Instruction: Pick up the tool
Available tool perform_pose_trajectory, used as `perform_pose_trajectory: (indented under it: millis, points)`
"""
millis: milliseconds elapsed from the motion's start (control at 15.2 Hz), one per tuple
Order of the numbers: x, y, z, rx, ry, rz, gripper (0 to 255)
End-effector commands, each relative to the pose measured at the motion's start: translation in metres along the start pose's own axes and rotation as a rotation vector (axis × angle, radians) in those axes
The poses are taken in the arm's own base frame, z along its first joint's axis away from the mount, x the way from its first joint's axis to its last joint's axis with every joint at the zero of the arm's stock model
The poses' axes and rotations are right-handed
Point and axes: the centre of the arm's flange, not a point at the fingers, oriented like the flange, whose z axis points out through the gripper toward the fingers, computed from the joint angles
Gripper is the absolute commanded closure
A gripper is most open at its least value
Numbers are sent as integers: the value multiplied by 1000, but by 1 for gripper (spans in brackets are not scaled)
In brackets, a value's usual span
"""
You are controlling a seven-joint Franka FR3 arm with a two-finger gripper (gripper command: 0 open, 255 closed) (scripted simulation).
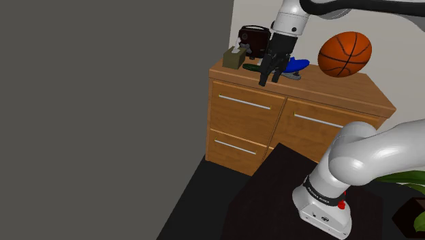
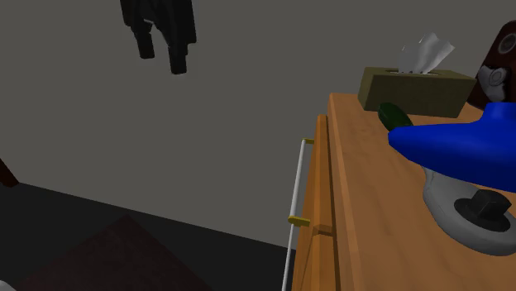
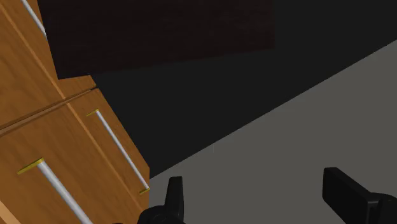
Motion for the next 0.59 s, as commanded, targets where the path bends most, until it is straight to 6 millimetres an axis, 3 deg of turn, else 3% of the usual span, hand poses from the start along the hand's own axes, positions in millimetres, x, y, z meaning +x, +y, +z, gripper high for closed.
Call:
perform_pose_trajectory:
  millis: [0,528]
  points:
    - [0,0,0,0,0,0,0]
    - [32,96,4,-31,-12,-115,0]
